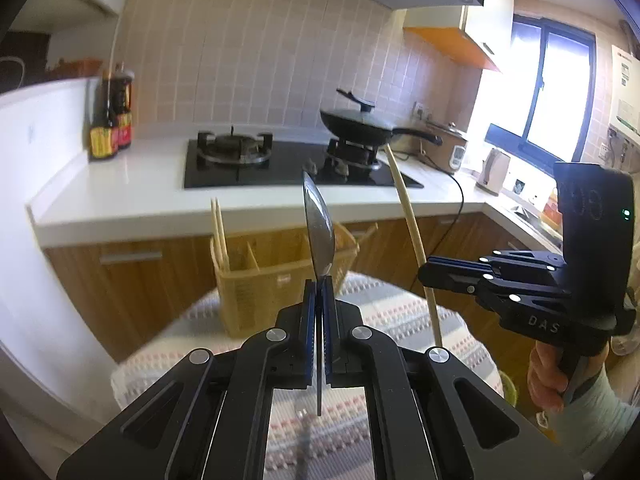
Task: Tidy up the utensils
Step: 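Lift the spoon and chopstick over the tan caddy and release them inside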
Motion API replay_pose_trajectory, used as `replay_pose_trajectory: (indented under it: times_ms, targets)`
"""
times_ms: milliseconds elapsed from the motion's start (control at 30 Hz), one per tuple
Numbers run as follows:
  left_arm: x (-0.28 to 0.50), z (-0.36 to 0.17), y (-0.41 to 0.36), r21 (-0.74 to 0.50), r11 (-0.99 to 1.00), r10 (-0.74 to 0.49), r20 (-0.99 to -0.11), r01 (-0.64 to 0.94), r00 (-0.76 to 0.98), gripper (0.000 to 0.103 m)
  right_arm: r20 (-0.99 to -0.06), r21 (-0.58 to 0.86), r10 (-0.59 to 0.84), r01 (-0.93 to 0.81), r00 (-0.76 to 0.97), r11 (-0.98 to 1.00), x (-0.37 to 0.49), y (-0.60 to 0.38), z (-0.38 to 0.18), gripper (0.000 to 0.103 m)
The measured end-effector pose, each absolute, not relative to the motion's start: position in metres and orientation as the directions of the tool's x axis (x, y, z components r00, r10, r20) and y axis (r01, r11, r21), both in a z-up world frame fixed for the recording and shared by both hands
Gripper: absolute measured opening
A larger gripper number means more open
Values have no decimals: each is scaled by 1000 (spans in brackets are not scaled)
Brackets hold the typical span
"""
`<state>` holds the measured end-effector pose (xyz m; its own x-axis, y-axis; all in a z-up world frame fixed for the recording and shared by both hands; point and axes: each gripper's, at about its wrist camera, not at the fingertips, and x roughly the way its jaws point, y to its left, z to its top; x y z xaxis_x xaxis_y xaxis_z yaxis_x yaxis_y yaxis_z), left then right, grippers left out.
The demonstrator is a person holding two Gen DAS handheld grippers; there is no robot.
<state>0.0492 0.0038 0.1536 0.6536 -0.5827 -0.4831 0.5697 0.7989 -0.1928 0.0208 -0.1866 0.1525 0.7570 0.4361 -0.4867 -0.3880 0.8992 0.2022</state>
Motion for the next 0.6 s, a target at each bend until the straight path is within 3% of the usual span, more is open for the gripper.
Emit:
replay_pose_trajectory:
  times_ms: [600]
  targets:
    - [132, 178, -1, -139, 831, -543, -414, 538, 731, 1, -216, 253, 376, -321, 901, 913, 86, -222, 200, 3]
